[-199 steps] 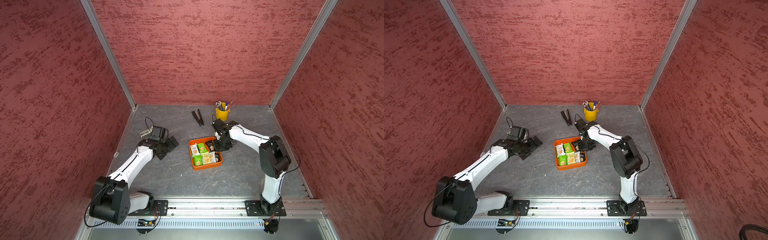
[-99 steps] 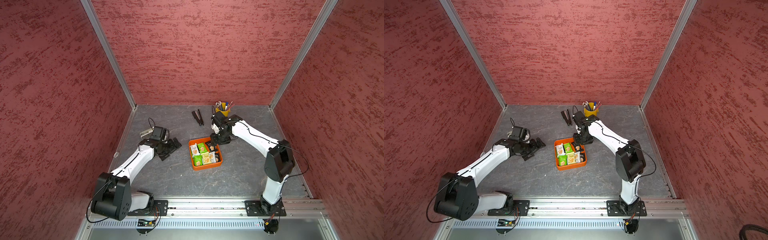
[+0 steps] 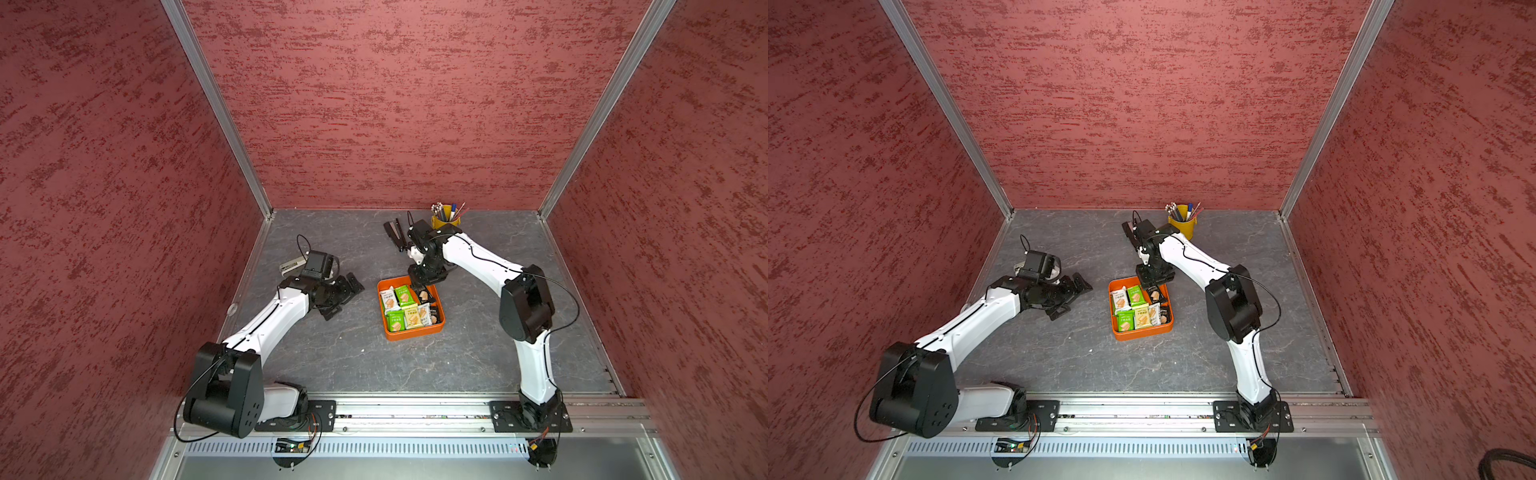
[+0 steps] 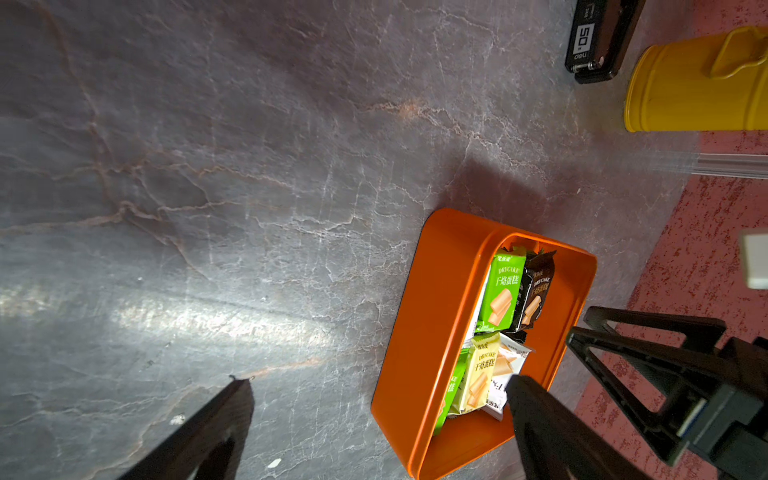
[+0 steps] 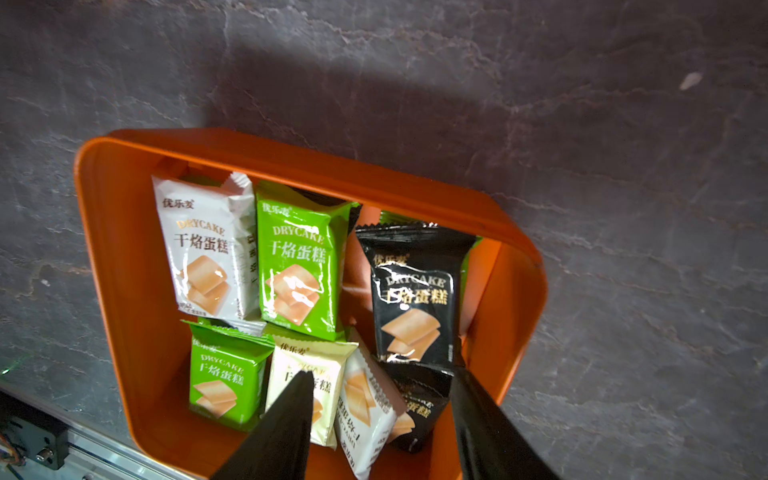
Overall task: Take the cookies out of the storage box
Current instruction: Pick up the cookie from the storage box.
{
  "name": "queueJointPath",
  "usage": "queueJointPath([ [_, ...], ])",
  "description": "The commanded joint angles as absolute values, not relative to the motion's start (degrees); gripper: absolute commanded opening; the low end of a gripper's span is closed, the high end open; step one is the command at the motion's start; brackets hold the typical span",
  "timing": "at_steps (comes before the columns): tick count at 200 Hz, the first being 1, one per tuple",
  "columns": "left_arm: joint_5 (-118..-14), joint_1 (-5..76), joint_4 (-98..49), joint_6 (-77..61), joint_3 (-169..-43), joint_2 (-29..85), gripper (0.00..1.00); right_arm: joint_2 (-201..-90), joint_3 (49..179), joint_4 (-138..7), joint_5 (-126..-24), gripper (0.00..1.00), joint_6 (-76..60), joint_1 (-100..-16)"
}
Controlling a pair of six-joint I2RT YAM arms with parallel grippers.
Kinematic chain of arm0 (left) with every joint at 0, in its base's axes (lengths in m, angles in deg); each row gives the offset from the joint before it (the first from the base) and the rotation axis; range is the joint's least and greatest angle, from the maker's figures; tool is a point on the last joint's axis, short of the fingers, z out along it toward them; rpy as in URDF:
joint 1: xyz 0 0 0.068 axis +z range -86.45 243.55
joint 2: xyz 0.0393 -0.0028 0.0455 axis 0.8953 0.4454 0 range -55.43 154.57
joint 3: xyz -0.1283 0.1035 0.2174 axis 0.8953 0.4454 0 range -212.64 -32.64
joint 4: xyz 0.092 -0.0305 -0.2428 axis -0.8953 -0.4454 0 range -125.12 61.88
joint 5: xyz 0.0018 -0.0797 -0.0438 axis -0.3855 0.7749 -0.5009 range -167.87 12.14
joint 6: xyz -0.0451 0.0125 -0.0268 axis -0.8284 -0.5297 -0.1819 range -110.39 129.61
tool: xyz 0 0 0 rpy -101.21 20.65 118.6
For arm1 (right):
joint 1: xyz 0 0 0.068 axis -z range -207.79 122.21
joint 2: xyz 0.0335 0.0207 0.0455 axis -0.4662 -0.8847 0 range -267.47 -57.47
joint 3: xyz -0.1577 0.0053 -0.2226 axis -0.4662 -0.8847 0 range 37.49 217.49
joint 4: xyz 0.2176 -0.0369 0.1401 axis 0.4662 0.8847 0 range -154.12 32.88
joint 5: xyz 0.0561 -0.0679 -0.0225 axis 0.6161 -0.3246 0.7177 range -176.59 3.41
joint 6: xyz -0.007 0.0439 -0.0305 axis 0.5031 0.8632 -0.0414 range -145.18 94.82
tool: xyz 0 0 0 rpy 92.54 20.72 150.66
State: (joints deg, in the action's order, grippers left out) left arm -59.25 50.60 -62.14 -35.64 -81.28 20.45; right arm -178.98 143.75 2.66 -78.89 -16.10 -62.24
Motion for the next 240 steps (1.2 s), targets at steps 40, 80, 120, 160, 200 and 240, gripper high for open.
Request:
queueJointPath([
  [40, -62.38, 49.44, -61.82, -38.01, -82.29, 20.82, 1.00, -182.52, 145.22, 3.20, -84.50, 0.60, -19.02, -62.67],
  [80, -63.19, 48.98, -62.81, -38.17, -83.40, 21.50, 1.00, -184.17, 145.63, 1.91, -84.51, 0.62, -19.18, -62.68],
  [120, -63.54, 48.78, -63.89, -38.37, -84.39, 22.00, 1.00, -185.91, 146.14, 1.01, -84.82, 0.62, -18.76, -62.68],
  [160, -64.31, 48.56, -65.04, -38.05, -85.76, 22.25, 1.00, -187.02, 147.14, 0.74, -86.04, 0.61, -18.91, -62.68],
  [200, -64.37, 48.35, -65.12, -38.52, -86.68, 23.23, 1.00, -187.19, 147.29, 0.57, -86.20, 0.49, -19.11, -62.67],
  [240, -64.45, 47.69, -65.04, -38.83, -87.39, 24.08, 1.00, -186.32, 147.09, 0.33, -85.09, 0.39, -18.87, -62.68],
])
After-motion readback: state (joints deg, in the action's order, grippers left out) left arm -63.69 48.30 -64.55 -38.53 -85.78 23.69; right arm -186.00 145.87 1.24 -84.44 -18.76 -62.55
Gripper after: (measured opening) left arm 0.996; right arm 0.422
